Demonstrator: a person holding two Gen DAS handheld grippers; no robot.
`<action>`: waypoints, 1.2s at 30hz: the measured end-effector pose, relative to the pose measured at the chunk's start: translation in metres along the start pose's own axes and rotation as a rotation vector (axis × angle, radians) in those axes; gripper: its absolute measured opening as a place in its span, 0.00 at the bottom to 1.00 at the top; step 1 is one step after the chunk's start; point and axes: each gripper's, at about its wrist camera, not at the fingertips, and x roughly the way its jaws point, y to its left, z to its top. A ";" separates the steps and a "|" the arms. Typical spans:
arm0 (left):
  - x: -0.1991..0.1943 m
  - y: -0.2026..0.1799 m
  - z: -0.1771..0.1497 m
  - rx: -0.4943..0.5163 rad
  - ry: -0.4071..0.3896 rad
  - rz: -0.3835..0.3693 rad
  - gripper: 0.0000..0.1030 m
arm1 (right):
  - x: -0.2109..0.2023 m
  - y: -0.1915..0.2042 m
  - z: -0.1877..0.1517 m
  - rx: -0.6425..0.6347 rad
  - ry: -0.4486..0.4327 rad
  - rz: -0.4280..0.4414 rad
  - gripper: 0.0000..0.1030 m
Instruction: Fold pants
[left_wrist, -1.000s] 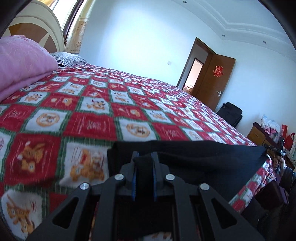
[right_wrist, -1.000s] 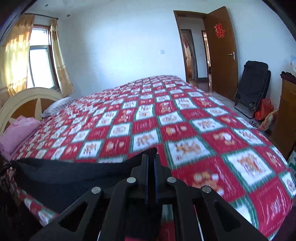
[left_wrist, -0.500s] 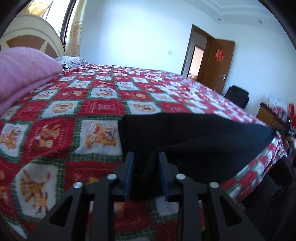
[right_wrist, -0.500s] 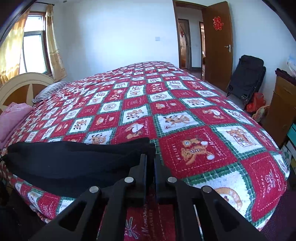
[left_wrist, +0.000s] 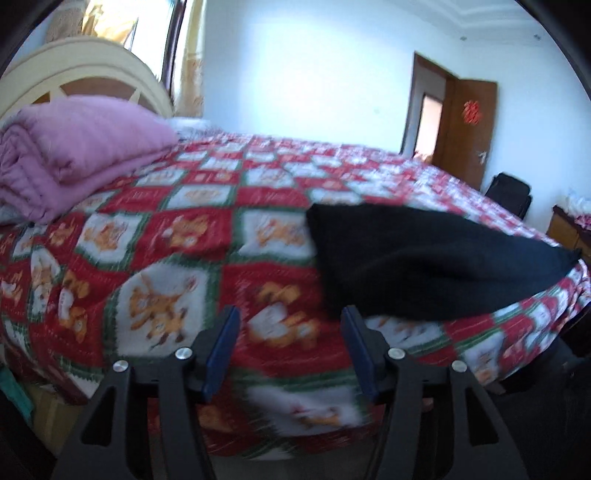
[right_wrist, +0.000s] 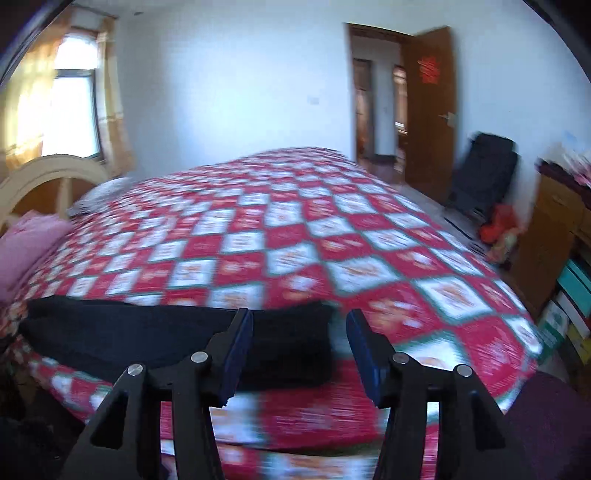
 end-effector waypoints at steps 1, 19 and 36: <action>0.001 -0.007 0.005 0.012 -0.011 -0.001 0.58 | 0.003 0.025 0.003 -0.046 0.004 0.032 0.53; 0.056 -0.052 0.024 0.085 0.097 -0.010 0.36 | 0.122 0.343 -0.074 -0.599 0.201 0.381 0.53; 0.035 -0.045 0.044 0.095 0.050 -0.073 0.11 | 0.096 0.358 -0.071 -0.677 0.164 0.430 0.04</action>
